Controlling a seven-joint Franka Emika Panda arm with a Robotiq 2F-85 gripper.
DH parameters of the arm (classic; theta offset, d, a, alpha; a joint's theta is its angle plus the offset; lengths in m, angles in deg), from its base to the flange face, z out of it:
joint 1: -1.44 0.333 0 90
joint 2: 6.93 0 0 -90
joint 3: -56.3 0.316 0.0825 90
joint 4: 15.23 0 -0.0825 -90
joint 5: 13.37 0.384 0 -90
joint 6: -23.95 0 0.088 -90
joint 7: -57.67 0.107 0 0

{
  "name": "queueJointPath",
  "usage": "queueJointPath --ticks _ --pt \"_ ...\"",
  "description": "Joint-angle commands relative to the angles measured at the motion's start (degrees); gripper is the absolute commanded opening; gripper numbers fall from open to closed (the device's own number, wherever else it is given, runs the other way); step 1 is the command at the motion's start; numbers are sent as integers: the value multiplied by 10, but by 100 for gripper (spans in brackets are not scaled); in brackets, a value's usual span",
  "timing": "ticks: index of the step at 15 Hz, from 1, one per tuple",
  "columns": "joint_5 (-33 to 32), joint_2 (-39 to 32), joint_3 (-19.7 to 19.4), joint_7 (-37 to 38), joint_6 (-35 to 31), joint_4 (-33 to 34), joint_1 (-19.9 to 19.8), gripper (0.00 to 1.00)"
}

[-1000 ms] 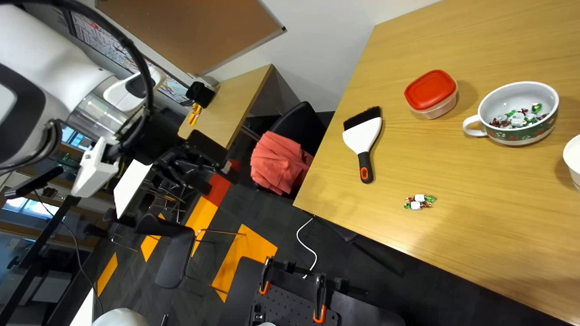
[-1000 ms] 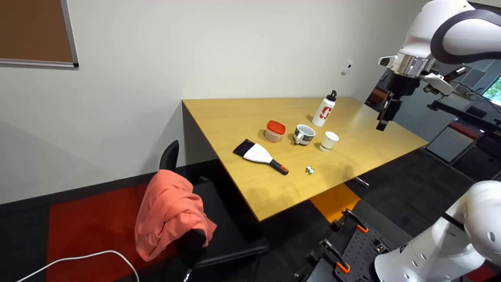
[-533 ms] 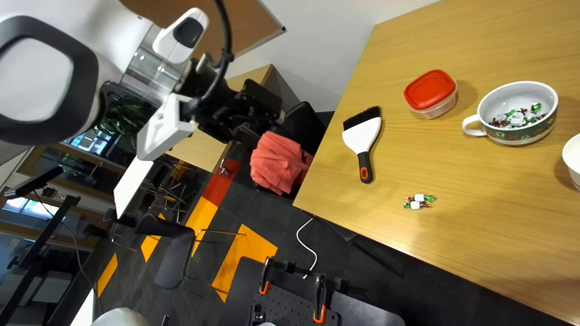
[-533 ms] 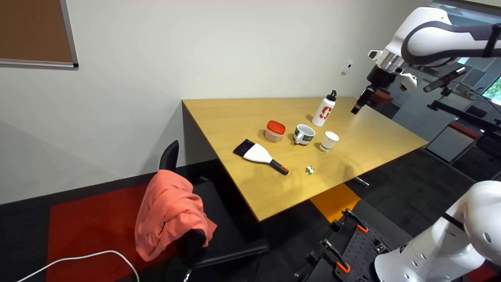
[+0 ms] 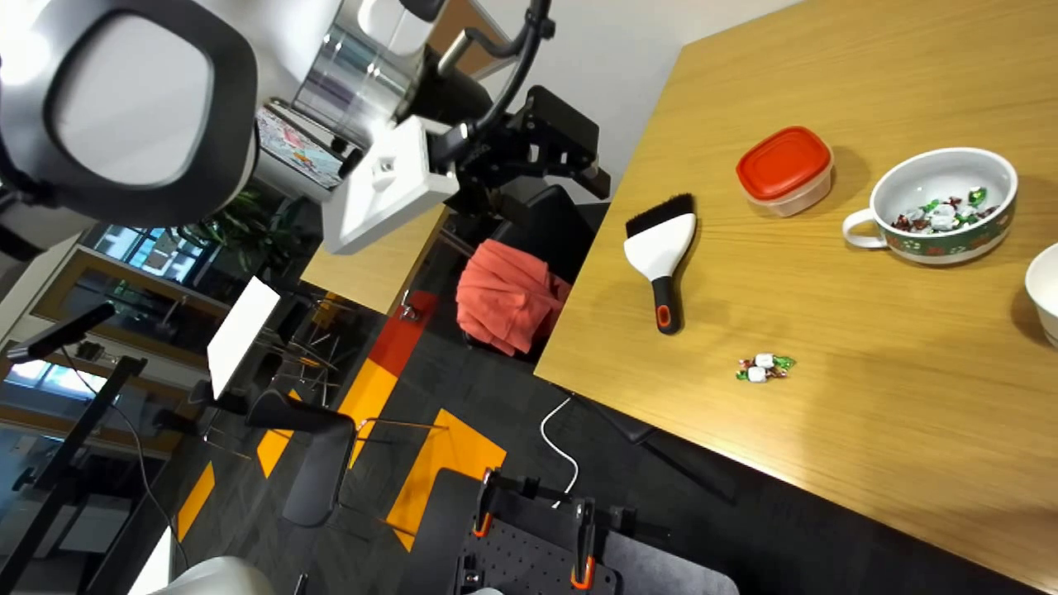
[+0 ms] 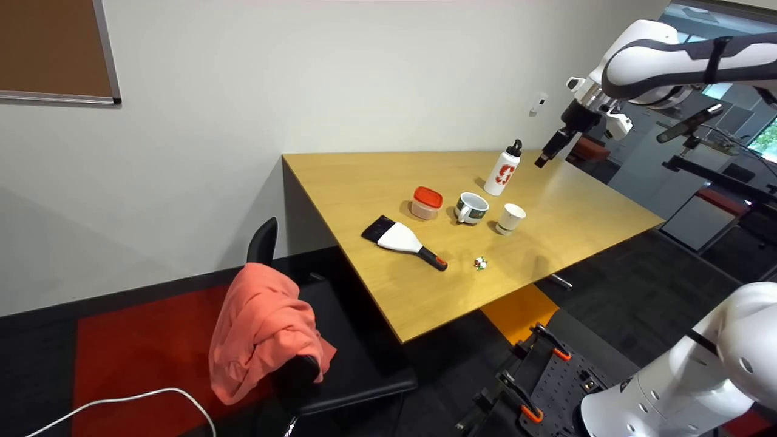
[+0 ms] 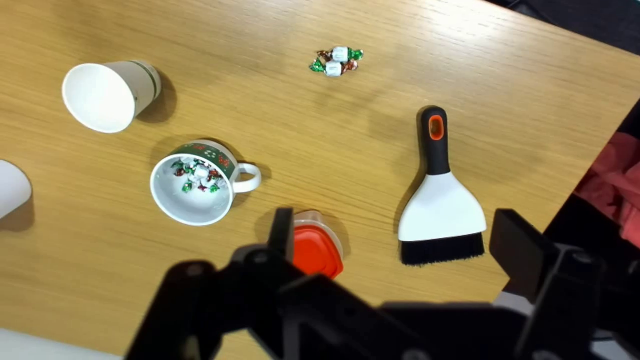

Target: Move the cup

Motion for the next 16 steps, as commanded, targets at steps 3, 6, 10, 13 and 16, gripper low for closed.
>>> queueJointPath --ticks 3,6,10,13,16 --pt "6 -2 17 -4 1 2 -18 100" --pt "18 -50 14 -4 -20 36 -21 100" --pt "75 -144 13 -13 -76 84 -30 100" --pt "114 -219 29 -17 -116 120 -51 100" --pt "136 -296 55 -14 -136 172 -89 100"
